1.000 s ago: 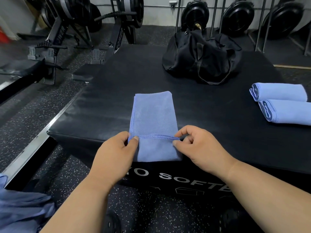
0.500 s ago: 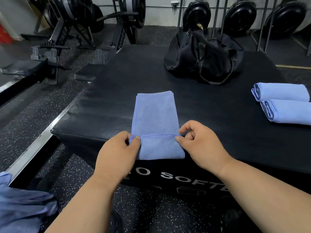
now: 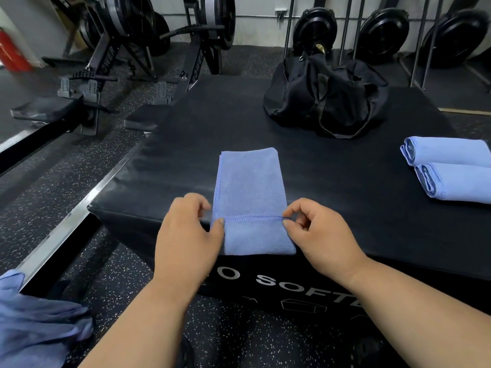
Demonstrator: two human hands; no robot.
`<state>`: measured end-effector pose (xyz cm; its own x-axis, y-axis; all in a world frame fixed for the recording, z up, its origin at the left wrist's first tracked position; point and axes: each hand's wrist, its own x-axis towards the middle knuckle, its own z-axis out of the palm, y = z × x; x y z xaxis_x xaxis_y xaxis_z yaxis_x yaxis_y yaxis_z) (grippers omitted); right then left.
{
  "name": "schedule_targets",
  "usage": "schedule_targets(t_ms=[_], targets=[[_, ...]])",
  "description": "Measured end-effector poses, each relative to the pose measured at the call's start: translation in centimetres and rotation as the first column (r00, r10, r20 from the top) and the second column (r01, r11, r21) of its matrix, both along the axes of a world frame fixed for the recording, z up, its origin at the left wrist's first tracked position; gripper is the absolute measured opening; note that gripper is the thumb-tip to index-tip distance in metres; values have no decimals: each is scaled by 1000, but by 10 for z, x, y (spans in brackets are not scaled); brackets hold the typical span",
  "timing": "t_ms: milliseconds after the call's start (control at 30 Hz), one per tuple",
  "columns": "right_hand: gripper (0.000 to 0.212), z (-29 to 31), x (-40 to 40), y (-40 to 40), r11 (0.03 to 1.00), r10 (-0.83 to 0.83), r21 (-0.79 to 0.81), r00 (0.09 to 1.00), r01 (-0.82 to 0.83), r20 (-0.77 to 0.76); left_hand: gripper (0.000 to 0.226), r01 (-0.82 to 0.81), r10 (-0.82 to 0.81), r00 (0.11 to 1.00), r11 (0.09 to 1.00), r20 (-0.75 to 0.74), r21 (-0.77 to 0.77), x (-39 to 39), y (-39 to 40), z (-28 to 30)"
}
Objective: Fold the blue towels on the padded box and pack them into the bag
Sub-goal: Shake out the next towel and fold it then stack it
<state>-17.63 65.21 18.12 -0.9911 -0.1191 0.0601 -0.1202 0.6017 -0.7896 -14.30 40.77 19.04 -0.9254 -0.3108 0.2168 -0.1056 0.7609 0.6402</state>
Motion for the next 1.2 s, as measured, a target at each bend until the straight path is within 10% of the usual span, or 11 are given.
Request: schedule_targets(t_ms=[100, 200, 433, 733, 1100, 1200], targets=[[14, -1, -1, 0, 1000, 16, 18, 1000, -15, -13, 18, 263, -291, 945, 948, -149, -178, 2, 0, 2], [16, -1, -1, -1, 997, 27, 69, 998, -23, -58, 40, 493, -497, 867, 843, 38, -217, 6, 0, -5], [30, 0, 8, 3, 958, 256, 237, 860, -163, -441, 75, 617, -540, 776, 755, 324, -220, 5, -14, -13], [65, -19, 3, 20, 776, 491, 555, 840, -301, -231, 92, 568, -536, 822, 793, 191, -219, -1, -35, -26], [19, 7, 2, 19, 969, 245, 22, 961, -244, -132, 15, 429, -438, 899, 879, -3, 207, 7, -32, -2], [16, 8, 4, 17, 975, 189, -94, 977, -199, -103, 29, 365, -397, 917, 871, 34, 329, 9, -26, 2]])
